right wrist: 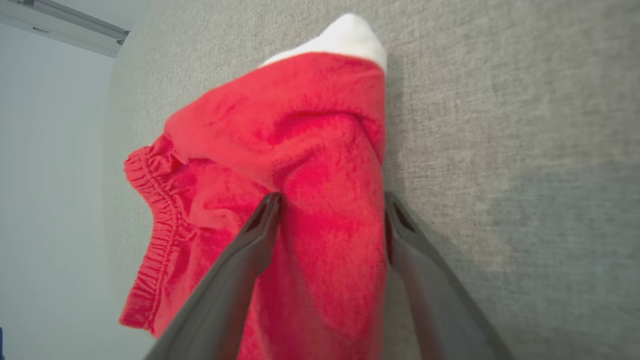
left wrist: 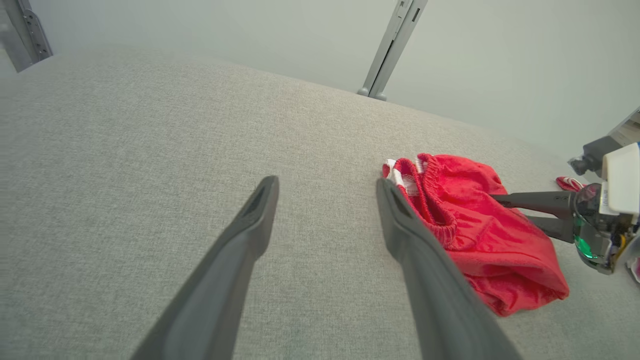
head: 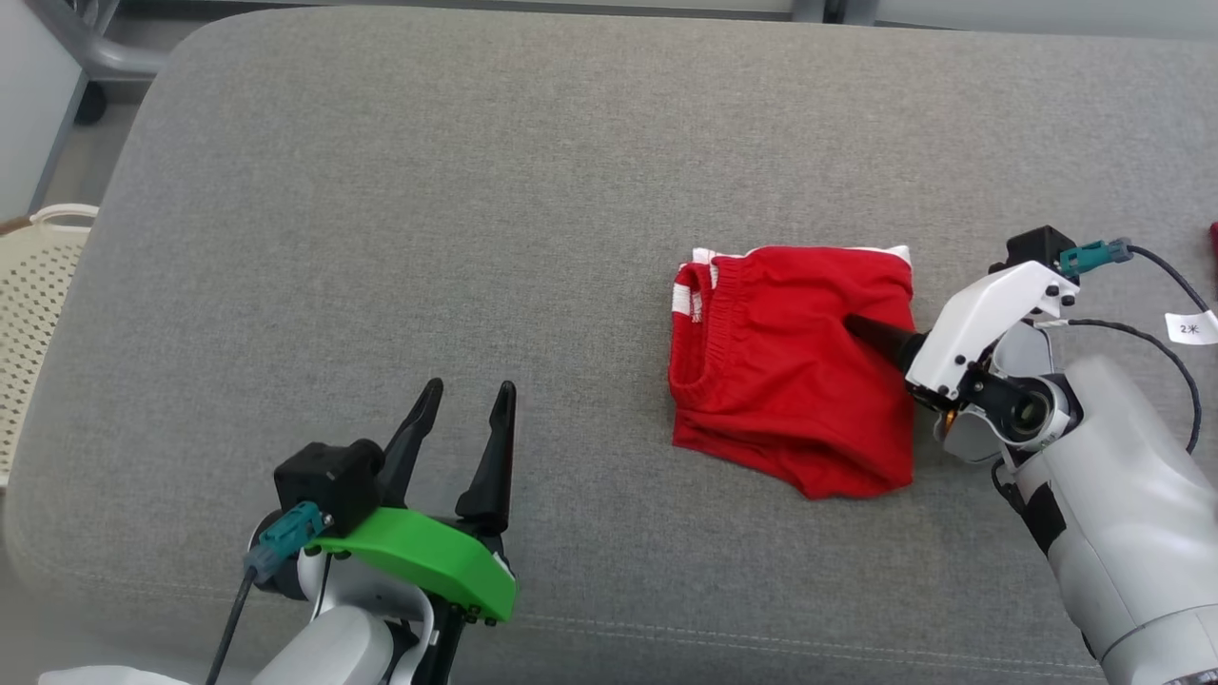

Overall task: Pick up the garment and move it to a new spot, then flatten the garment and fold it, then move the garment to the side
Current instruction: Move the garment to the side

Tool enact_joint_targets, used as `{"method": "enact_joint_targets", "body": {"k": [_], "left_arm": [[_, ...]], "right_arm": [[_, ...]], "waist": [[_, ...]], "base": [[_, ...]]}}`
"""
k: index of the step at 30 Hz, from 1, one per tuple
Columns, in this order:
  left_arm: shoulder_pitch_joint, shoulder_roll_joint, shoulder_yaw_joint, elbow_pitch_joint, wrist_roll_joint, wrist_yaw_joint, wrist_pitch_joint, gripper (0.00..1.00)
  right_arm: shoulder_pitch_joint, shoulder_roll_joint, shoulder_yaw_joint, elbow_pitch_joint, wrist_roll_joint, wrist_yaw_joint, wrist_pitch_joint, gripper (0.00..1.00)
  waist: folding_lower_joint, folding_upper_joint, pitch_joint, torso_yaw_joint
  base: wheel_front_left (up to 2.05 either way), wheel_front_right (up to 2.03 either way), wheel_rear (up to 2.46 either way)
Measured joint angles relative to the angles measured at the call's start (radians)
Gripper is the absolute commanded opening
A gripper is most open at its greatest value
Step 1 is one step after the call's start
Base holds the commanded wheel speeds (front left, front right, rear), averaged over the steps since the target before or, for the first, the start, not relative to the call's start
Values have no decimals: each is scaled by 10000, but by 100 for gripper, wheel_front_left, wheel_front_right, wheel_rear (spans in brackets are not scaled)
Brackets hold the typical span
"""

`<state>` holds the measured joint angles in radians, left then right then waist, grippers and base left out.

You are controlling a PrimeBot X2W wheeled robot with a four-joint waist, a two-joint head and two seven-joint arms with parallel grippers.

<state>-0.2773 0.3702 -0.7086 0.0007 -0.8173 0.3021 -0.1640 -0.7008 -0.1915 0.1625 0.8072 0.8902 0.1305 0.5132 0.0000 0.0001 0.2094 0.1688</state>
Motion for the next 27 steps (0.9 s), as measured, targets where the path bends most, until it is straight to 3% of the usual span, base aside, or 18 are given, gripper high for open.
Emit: {"method": "enact_joint_targets", "body": {"k": [2, 3, 4, 8, 18, 27], "left_arm": [[-11, 4, -12, 0, 0, 2, 2, 100], [-11, 4, -25, 2, 0, 2, 4, 100], [-12, 2, -40, 2, 0, 2, 15, 100], [-11, 4, -54, 27, 0, 2, 15, 100], [14, 84, -104, -15, -2, 35, 44, 100], [70, 142, -159, -198, -4, 107, 90, 100]], "right_arm": [[0, 6, -54, 157, 0, 0, 4, 100], [0, -6, -50, 219, -6, 0, 13, 95], [-2, -17, -48, 274, -23, 2, 4, 60], [-13, 2, 19, 445, -153, 10, -151, 0], [-12, 88, 581, 81, -134, 2, 17, 0], [-45, -936, 1210, -1361, -336, 2, 1097, 0]], "waist": [[0, 0, 45, 139], [0, 0, 62, 206], [0, 0, 74, 270], [0, 0, 77, 462], [0, 0, -140, 179], [0, 0, -366, -627]], "base": [[0, 0, 0], [0, 0, 0], [0, 0, 0], [0, 0, 0], [0, 0, 0], [0, 0, 0]]}}
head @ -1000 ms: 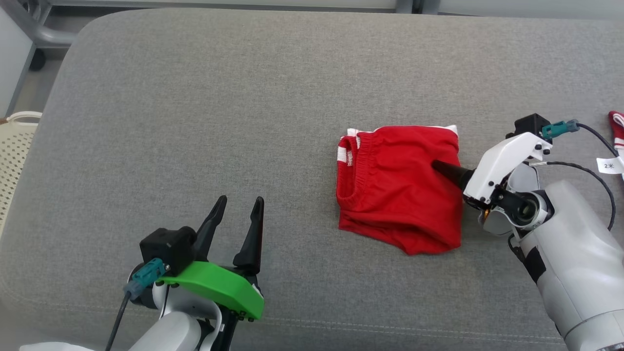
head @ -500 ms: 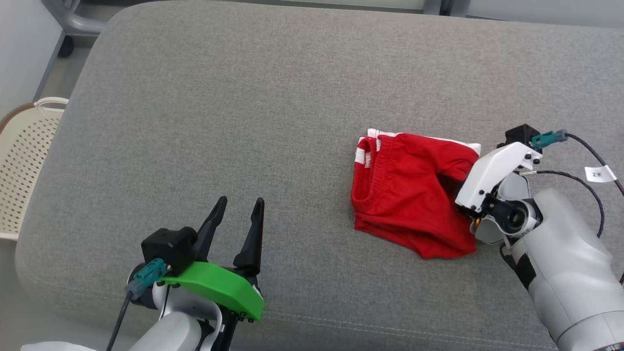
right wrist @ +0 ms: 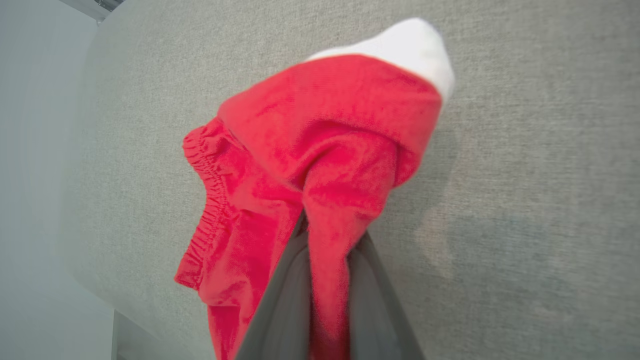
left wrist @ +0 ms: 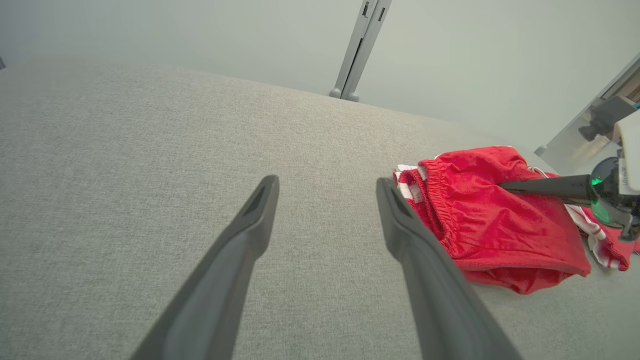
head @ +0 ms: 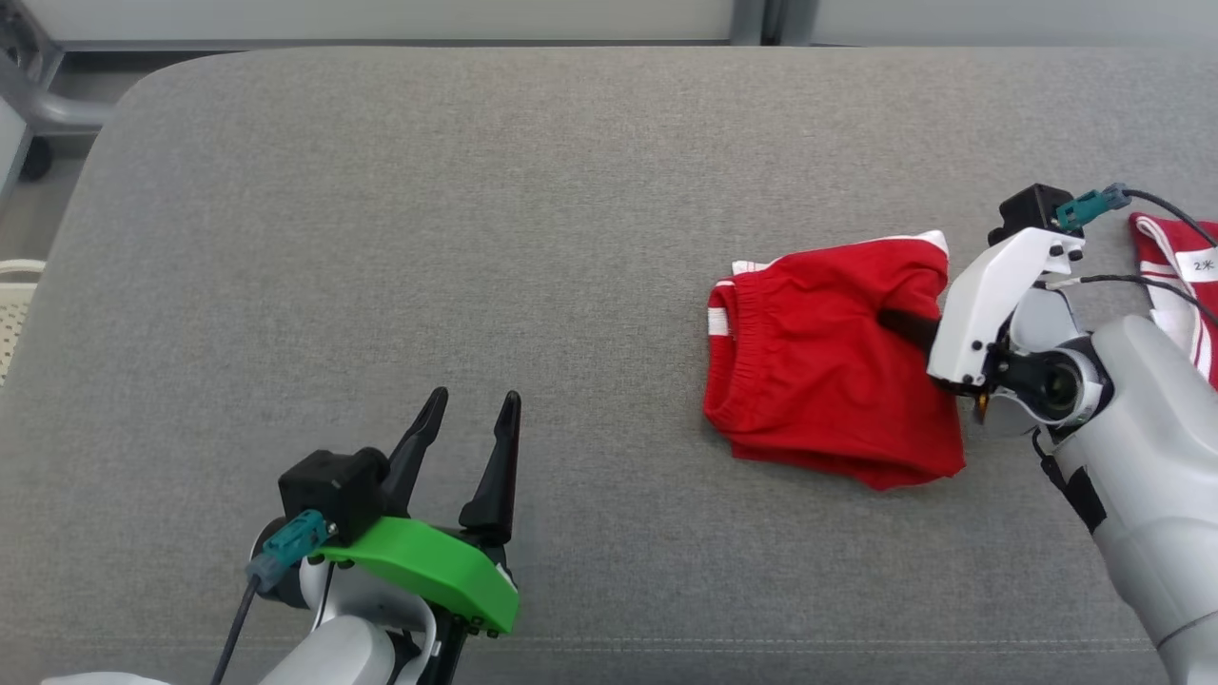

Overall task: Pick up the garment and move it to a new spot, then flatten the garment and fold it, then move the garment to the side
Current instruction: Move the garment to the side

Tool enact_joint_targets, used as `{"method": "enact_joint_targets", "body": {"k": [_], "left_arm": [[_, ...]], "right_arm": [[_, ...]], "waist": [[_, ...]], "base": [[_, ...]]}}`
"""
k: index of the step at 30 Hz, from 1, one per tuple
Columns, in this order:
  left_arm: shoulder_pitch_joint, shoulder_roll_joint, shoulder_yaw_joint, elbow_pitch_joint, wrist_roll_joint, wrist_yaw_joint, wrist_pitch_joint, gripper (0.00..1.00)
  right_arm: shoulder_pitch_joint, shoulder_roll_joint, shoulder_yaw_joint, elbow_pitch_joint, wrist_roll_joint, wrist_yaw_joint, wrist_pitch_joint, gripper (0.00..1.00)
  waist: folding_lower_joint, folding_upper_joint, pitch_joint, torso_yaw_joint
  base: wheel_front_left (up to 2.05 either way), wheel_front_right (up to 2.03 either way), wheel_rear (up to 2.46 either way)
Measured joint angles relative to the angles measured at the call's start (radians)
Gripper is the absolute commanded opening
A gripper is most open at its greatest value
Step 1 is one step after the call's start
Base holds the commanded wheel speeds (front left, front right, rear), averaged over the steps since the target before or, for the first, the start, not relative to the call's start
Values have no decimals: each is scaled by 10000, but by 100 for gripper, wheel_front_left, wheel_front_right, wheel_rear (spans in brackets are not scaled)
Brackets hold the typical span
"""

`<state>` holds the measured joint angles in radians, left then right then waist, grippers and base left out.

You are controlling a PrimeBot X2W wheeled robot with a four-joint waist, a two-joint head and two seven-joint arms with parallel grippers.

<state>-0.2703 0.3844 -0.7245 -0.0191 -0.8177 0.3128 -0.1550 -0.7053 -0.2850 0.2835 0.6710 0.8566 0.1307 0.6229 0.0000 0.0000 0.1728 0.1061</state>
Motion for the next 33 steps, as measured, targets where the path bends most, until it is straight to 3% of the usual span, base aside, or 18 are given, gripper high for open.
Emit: {"method": "enact_joint_targets", "body": {"k": [6, 14, 21, 33], "left_arm": [[35, -4, -63, -217, 4, 36, 10, 100], [7, 8, -123, -520, 54, 105, 86, 100], [-132, 31, -130, -679, 115, 132, 102, 100], [-573, 259, -23, -809, 313, 230, 222, 100]], "right_arm": [[-1, -792, -31, -780, -324, 0, 844, 0], [35, -1133, -550, -1708, -832, 0, 1605, 0], [9, -1009, -924, -2199, -1365, 0, 1919, 0], [-591, -88, -1223, -2583, -1845, 0, 2086, 0]], "waist": [[0, 0, -162, -705], [0, 0, -274, -1700], [0, 1, -229, -2383], [0, 0, 350, -3262]], "base": [[0, 0, 0], [0, 0, 0], [0, 0, 0], [0, 0, 0]]}}
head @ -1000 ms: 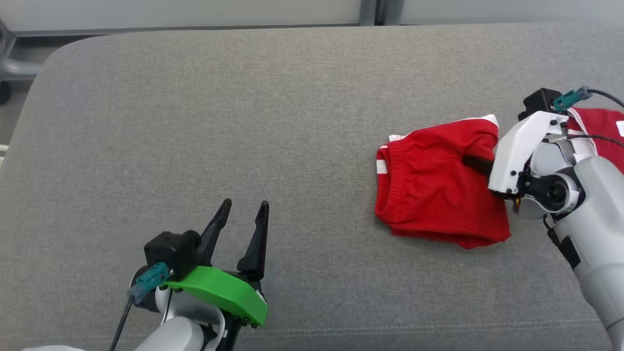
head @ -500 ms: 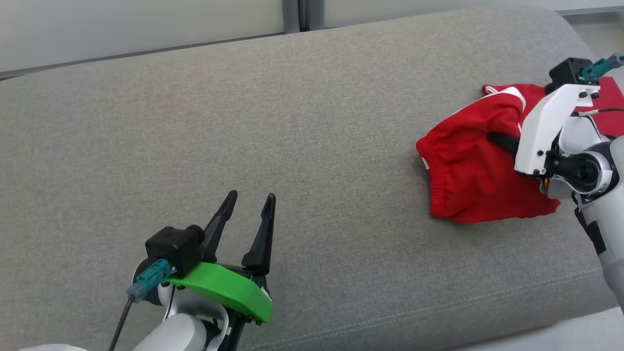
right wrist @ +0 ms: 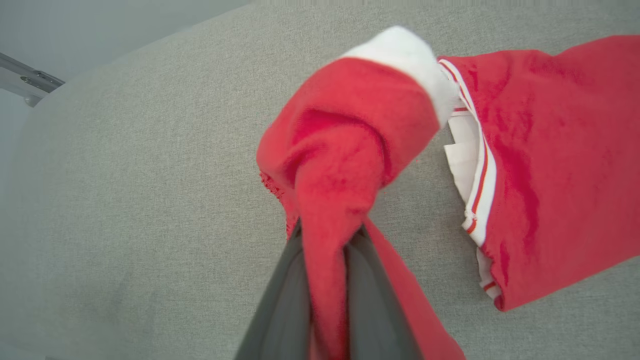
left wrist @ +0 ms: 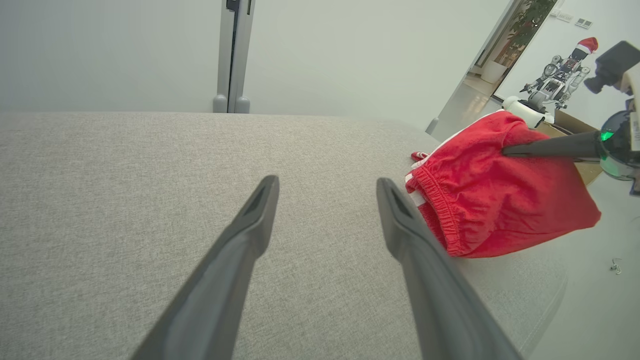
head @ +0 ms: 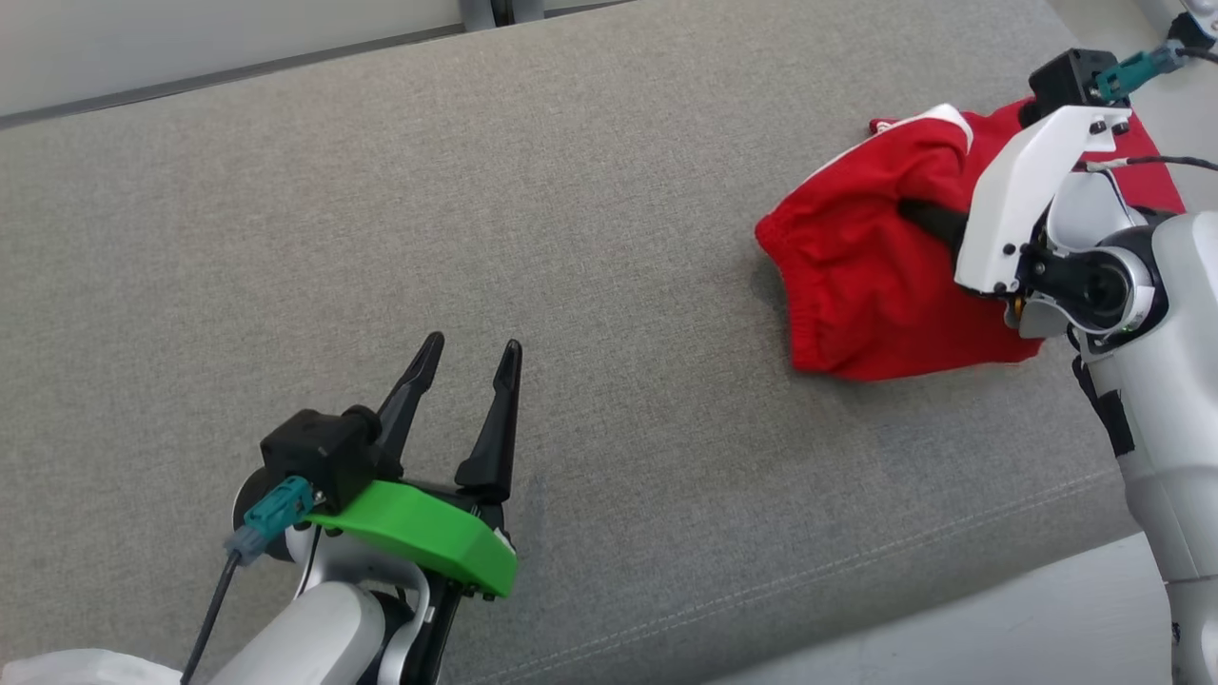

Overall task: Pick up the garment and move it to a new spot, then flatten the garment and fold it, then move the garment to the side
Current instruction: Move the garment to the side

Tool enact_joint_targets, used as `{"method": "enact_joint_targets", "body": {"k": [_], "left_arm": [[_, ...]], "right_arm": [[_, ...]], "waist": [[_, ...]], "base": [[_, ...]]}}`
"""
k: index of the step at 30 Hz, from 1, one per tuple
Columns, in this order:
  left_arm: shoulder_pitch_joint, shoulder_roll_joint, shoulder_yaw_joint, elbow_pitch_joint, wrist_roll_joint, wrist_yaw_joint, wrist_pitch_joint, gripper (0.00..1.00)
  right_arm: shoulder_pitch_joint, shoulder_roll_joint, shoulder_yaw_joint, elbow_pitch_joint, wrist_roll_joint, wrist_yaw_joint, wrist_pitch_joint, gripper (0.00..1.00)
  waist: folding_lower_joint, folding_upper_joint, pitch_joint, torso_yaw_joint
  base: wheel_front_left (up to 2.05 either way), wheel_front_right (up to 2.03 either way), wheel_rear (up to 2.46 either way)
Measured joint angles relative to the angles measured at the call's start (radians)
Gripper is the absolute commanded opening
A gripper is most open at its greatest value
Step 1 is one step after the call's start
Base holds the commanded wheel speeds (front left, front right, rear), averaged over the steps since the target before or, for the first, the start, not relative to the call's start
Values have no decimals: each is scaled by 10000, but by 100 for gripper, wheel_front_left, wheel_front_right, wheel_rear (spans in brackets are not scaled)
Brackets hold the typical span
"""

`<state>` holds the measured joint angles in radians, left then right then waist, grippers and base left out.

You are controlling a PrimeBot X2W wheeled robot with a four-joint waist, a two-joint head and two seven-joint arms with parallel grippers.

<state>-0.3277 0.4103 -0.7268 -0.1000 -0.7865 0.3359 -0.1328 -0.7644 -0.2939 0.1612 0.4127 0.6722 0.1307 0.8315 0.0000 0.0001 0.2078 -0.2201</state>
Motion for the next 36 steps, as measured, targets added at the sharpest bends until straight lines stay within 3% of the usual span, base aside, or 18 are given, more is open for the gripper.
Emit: {"method": "enact_joint_targets", "body": {"k": [12, 26, 31, 36], "left_arm": [[-502, 267, 54, -483, 293, 121, 272, 100], [-1040, 917, 27, -1394, 803, 520, 1005, 100], [-1186, 1099, -15, -1661, 943, 616, 1250, 100], [-1336, 1212, -148, -1881, 1076, 692, 1532, 100]], "right_arm": [[-1043, 94, -654, 351, -345, 0, -121, 0], [-1925, -1160, -1854, 1051, -1275, 0, -395, 0], [-2102, -1264, -1647, 1402, -1632, 0, -863, 0], [-2293, -1779, -1177, 1941, -2015, 0, -1425, 0]], "waist": [[0, 0, 923, -231], [0, 0, 2174, 125], [0, 0, 2540, 266], [0, 0, 2883, 370]], "base": [[0, 0, 0], [0, 0, 0], [0, 0, 0], [0, 0, 0]]}}
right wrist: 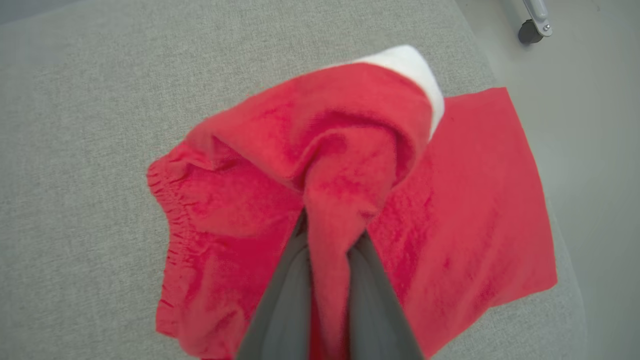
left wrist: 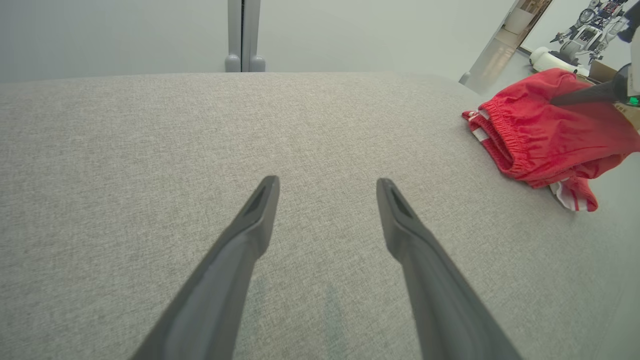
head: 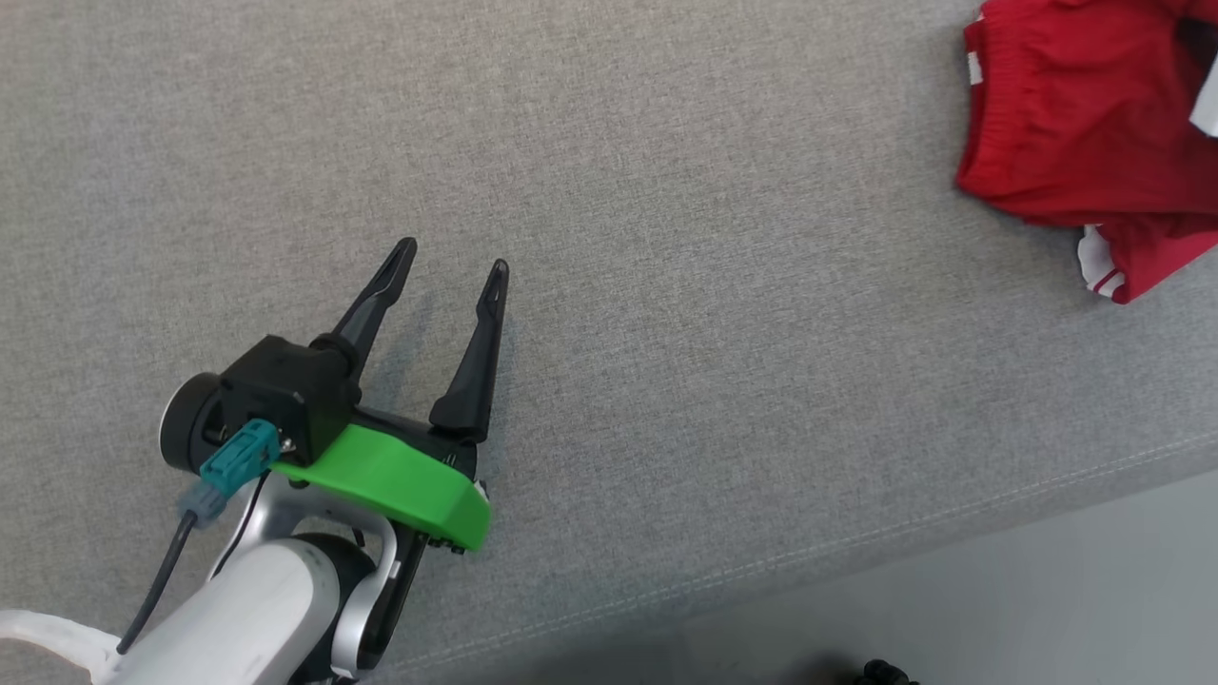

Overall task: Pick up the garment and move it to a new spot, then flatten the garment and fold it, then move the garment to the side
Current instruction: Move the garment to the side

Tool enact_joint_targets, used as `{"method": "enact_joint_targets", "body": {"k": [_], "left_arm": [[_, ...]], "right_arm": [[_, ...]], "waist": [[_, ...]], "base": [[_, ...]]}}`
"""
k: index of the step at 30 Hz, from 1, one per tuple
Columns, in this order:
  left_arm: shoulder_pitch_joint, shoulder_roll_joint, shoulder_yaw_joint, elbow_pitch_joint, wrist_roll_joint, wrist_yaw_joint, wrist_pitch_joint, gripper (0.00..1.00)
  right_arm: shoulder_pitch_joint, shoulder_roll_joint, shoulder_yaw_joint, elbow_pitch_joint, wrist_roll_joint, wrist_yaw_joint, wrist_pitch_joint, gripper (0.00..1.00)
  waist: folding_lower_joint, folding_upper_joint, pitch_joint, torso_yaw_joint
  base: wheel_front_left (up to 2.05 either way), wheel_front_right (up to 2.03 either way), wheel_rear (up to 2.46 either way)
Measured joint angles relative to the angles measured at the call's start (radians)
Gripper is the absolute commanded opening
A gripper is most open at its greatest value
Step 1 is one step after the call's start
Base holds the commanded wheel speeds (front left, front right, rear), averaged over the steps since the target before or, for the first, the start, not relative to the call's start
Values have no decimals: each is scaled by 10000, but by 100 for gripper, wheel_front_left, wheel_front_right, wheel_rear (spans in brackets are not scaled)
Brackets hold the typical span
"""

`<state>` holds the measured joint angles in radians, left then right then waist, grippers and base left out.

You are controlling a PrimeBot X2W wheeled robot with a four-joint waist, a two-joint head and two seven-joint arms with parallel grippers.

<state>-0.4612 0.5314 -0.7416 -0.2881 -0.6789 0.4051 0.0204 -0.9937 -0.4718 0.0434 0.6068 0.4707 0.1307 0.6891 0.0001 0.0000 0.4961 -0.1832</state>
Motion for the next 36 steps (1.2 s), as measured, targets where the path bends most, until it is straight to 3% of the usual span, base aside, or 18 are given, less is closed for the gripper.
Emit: {"method": "enact_joint_targets", "body": {"k": [9, 19, 21, 22, 23, 24, 36], "left_arm": [[-58, 219, -130, -311, 161, 130, 328, 100], [-185, 345, -280, -474, 293, 178, 625, 100], [-208, 345, -301, -500, 299, 180, 660, 100], [-210, 347, -303, -502, 301, 190, 663, 100], [-210, 349, -303, -502, 303, 192, 663, 100], [-211, 351, -301, -504, 303, 199, 663, 100], [-210, 445, -261, -518, 303, 276, 663, 100]], "right_arm": [[-445, -539, 240, 1323, -59, 2, -918, 0], [-906, -1183, 1597, 1741, -98, 4, -1839, 0], [-1034, -1338, 1837, 1893, -205, 4, -2107, 5], [-1088, -1421, 1933, 1988, -282, 4, -2232, 24], [-1139, -1486, 1996, 2092, -355, 4, -2385, 65], [-1182, -1544, 2052, 2197, -362, 4, -2502, 97], [-1018, -2050, 2832, 3066, -140, 4, -3879, 100]], "waist": [[0, 0, 385, 188], [-1, 0, 494, 232], [0, 0, 526, 260], [0, 0, 541, 274], [-1, 0, 554, 288], [0, 0, 564, 302], [-1, 0, 559, 176]], "base": [[0, 0, 0], [0, 0, 0], [0, 0, 0], [0, 0, 0], [0, 0, 0], [0, 0, 0], [0, 0, 0]]}}
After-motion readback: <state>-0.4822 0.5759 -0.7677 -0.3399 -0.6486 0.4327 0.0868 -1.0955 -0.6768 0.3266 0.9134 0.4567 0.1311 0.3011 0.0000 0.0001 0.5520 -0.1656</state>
